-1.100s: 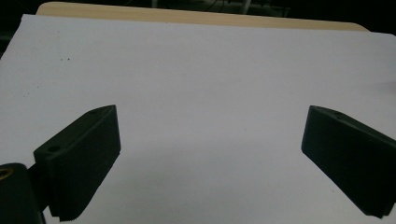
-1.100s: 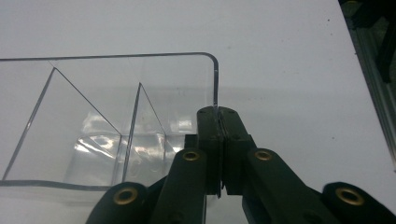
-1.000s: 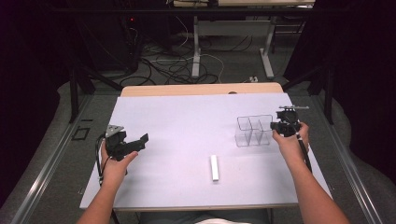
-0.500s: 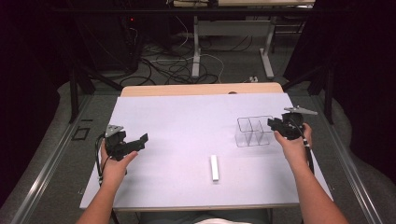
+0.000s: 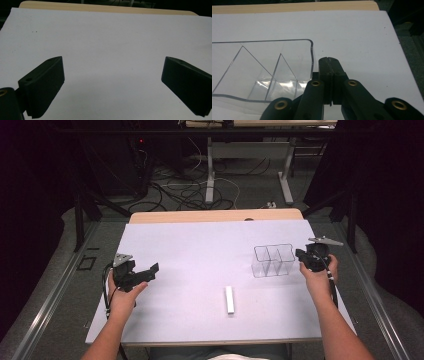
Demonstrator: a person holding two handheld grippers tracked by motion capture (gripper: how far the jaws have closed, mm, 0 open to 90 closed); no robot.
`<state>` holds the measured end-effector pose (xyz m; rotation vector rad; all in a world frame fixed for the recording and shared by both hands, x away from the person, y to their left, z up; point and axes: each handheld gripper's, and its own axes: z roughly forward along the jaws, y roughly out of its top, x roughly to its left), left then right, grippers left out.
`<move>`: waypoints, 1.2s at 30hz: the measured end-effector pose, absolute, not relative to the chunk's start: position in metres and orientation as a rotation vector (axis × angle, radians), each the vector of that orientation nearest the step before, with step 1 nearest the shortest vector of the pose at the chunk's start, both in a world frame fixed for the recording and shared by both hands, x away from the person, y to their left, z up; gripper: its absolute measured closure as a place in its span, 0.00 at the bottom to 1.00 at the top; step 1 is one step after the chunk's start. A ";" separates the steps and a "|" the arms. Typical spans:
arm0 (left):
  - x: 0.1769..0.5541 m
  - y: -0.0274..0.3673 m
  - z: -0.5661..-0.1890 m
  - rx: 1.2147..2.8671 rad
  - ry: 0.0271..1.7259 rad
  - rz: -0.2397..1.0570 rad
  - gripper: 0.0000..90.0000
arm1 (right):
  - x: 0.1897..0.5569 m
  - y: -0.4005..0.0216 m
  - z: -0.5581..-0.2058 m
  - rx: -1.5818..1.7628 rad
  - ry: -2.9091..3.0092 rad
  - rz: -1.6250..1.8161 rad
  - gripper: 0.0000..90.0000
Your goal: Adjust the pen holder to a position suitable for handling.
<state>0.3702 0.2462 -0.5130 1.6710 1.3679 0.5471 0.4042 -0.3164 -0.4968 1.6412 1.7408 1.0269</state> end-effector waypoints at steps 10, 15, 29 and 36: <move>0.370 0.247 -0.513 1.670 1.369 0.545 0.05 | 0.405 -0.307 -0.502 1.654 1.735 0.979 1.00; 0.371 0.246 -0.513 1.667 1.368 0.547 0.05 | 0.404 -0.303 -0.502 1.661 1.713 0.960 1.00; 0.371 0.248 -0.511 1.650 1.378 0.554 0.06 | 0.406 -0.259 -0.497 1.661 1.798 0.913 1.00; 0.371 0.249 -0.511 1.654 1.375 0.555 0.06 | 0.408 -0.227 -0.496 1.667 1.849 0.939 1.00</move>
